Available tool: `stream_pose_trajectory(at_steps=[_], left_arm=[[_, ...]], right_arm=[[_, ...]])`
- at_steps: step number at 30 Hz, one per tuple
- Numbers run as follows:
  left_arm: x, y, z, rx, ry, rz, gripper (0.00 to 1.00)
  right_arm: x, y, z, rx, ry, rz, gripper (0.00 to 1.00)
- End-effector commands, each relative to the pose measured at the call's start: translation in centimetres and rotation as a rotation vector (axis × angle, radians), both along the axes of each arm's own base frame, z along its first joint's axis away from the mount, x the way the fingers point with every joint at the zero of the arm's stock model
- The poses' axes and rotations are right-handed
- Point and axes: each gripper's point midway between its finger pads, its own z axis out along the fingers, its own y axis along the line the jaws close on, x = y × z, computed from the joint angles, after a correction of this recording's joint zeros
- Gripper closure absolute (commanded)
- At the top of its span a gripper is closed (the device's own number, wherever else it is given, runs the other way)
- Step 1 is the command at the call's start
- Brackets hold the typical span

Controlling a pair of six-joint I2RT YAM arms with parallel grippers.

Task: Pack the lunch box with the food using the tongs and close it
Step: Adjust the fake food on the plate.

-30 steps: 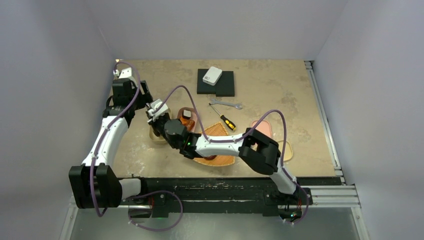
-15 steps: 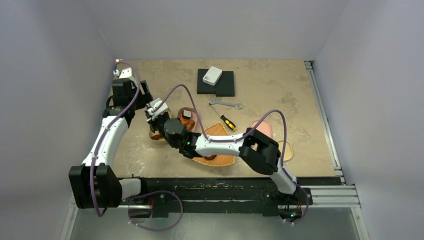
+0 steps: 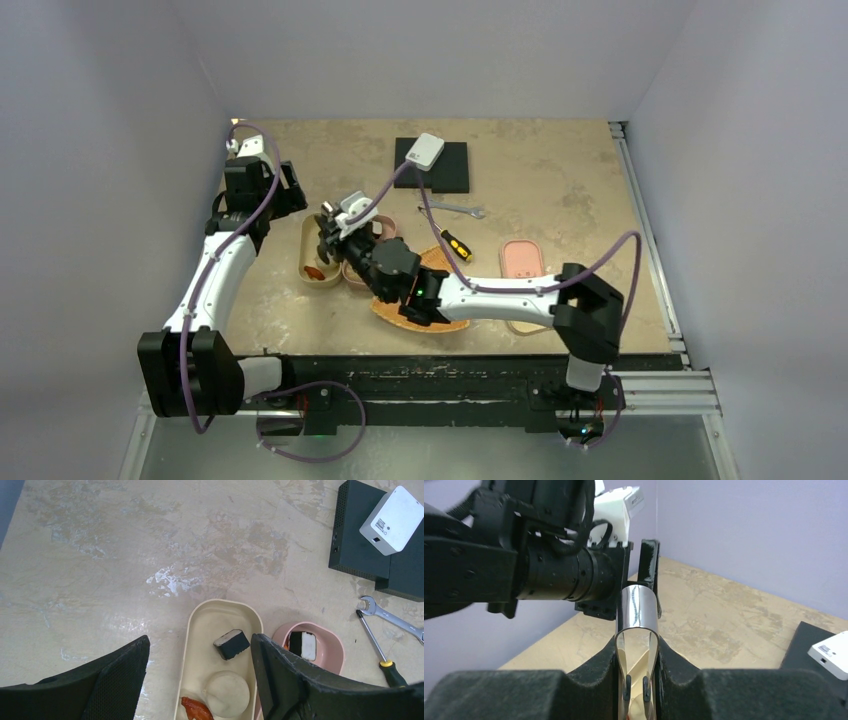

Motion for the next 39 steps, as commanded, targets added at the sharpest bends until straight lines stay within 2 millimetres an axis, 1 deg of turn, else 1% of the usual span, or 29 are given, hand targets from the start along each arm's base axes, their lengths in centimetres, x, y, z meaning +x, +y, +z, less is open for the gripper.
stream_pose_trajectory(at_steps=[1, 3, 9, 12, 13, 14, 16, 19, 24, 27, 32, 36, 39], left_arm=[[0.0, 0.4, 0.1, 0.009, -0.013, 0.009, 0.27], [0.0, 0.3, 0.1, 0.007, -0.013, 0.005, 0.27], [0.0, 0.0, 0.0, -0.004, -0.014, -0.01, 0.27], [0.0, -0.3, -0.1, -0.014, -0.012, -0.018, 0.27], [0.0, -0.3, -0.2, -0.015, -0.01, -0.02, 0.27], [0.0, -0.3, -0.3, -0.016, -0.009, -0.02, 0.27], [0.0, -0.3, -0.4, -0.018, -0.008, -0.019, 0.27], [0.0, -0.8, -0.4, -0.033, -0.007, -0.039, 0.27], [0.0, -1.0, -0.4, -0.04, -0.01, -0.047, 0.27], [0.0, -1.1, -0.4, -0.044, -0.009, -0.052, 0.27], [0.0, -1.4, -0.5, -0.054, -0.009, -0.062, 0.27], [0.0, -1.6, -0.4, -0.063, -0.013, -0.07, 0.27], [0.1, -1.8, -0.5, -0.07, -0.012, -0.077, 0.27]], right_arm=[[-0.7, -3.6, 2.8, 0.042, 0.019, -0.053, 0.8], [-1.1, -5.3, 2.5, 0.042, 0.069, -0.069, 0.8], [-2.1, -10.8, -1.6, -0.034, 0.226, -0.149, 0.81], [-2.7, -13.1, -4.3, -0.095, 0.326, -0.205, 0.81], [-2.8, -13.8, -5.0, -0.106, 0.353, -0.23, 0.81], [-2.7, -14.4, -5.2, -0.091, 0.378, -0.259, 0.81], [-3.0, -15.9, -6.8, -0.121, 0.442, -0.316, 0.81], [-3.1, -17.9, -7.9, -0.111, 0.501, -0.411, 0.79], [-3.0, -19.7, -8.8, -0.07, 0.537, -0.515, 0.79], [-2.7, -20.6, -9.0, -0.063, 0.533, -0.573, 0.79], [-2.4, -21.0, -8.7, -0.062, 0.521, -0.618, 0.78], [-2.3, -21.6, -9.1, -0.06, 0.518, -0.662, 0.76], [-2.1, -21.7, -9.3, -0.048, 0.514, -0.685, 0.75]])
